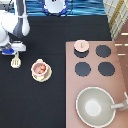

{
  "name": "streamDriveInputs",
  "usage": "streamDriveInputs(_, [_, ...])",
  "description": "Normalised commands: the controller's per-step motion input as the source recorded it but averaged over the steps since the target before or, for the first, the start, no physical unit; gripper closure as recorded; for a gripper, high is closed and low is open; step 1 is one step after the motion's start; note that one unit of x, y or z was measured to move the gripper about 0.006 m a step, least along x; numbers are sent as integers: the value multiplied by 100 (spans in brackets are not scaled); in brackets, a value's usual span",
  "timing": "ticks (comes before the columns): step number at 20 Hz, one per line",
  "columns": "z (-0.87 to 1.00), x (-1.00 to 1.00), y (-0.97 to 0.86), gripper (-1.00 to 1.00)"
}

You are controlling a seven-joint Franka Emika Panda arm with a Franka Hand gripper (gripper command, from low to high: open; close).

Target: Take the lid off the pot, put the pot on the plate, and use the tool to push the pot to the front of the table.

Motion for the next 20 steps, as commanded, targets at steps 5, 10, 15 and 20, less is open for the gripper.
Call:
streamDriveInputs(5, [-25,-73,1,100])
streamDriveInputs(10, [-10,-58,0,100])
streamDriveInputs(15, [-16,-43,0,100])
streamDriveInputs(20, [4,-35,10,100])
